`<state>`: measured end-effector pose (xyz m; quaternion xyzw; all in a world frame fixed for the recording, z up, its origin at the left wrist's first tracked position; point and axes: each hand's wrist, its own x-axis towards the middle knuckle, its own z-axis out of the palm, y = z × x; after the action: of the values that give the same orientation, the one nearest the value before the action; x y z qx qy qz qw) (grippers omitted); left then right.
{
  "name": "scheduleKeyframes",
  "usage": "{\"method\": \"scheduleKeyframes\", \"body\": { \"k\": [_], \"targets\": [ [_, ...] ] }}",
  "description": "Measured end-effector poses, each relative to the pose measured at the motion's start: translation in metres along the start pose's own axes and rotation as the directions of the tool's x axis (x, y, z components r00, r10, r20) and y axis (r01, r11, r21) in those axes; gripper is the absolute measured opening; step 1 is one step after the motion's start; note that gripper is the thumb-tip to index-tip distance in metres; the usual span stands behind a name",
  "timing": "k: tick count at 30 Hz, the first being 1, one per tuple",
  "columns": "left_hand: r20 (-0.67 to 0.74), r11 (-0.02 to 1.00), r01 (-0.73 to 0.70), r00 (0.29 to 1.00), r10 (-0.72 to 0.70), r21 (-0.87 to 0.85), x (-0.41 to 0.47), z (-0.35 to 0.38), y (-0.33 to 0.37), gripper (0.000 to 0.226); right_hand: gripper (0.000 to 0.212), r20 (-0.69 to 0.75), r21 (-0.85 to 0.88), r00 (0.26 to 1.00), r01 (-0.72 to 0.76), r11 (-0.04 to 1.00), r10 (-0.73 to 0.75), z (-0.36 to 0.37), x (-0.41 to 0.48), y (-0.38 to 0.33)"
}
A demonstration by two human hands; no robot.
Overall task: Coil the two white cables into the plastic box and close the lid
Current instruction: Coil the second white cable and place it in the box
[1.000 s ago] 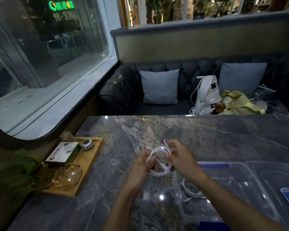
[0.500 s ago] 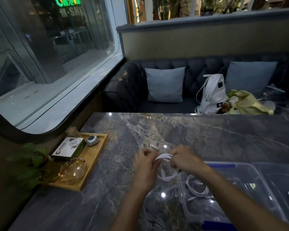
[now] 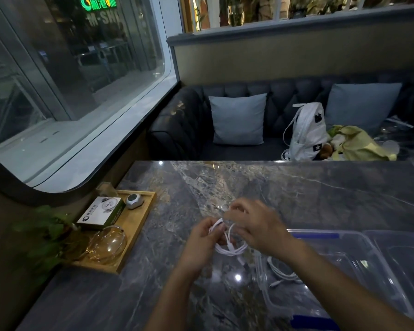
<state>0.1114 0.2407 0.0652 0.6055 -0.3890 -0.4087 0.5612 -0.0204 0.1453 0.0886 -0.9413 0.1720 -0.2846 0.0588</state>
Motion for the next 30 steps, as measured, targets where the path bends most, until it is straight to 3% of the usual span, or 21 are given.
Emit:
{"method": "scheduleKeyframes", "body": {
  "k": [2,4,7,9,12,14,21,26,30],
  "targets": [
    [0.017,0.999,0.023,1.0,-0.022,-0.044,0.001,0.0,-0.001,0.015,0.014,-0.049,-0.145,0.982,0.176,0.974,-0.185,-0.002,0.001,0.001],
    [0.037,0.992,0.054,0.998,-0.05,-0.114,0.002,0.0,-0.001,0.013,0.005,-0.086,-0.152,0.973,0.201,0.968,-0.216,-0.002,0.001,0.002],
    [0.1,0.948,0.107,0.992,-0.081,-0.3,0.003,0.002,0.004,0.022,0.002,-0.165,0.074,0.986,0.04,0.996,-0.027,-0.003,-0.002,-0.001],
    [0.142,0.905,0.145,0.985,-0.095,-0.401,0.004,0.004,0.01,0.022,0.004,-0.186,0.29,0.974,-0.074,0.954,0.132,-0.003,-0.001,-0.005],
    [0.188,0.87,0.211,0.972,-0.139,-0.445,0.007,0.008,0.012,0.017,0.015,-0.156,0.545,0.903,-0.26,0.797,0.401,-0.002,0.0,-0.008],
    [0.183,0.864,0.246,0.966,-0.182,-0.44,0.008,0.009,0.01,0.014,0.019,-0.135,0.62,0.844,-0.337,0.709,0.519,0.0,0.001,-0.008],
    [0.211,0.763,0.292,0.956,-0.206,-0.577,0.006,0.0,0.001,0.028,0.02,0.084,0.796,0.72,-0.465,0.389,0.689,0.01,0.0,-0.003],
    [0.252,0.707,0.268,0.959,-0.13,-0.654,0.005,0.004,-0.001,0.035,0.023,0.083,0.788,0.748,-0.454,0.417,0.658,0.012,0.003,-0.006],
    [0.149,0.71,0.258,0.965,-0.214,-0.655,0.005,0.012,-0.002,0.022,0.017,0.144,0.765,0.774,-0.482,0.426,0.617,0.01,0.004,0.002]
  ]
}}
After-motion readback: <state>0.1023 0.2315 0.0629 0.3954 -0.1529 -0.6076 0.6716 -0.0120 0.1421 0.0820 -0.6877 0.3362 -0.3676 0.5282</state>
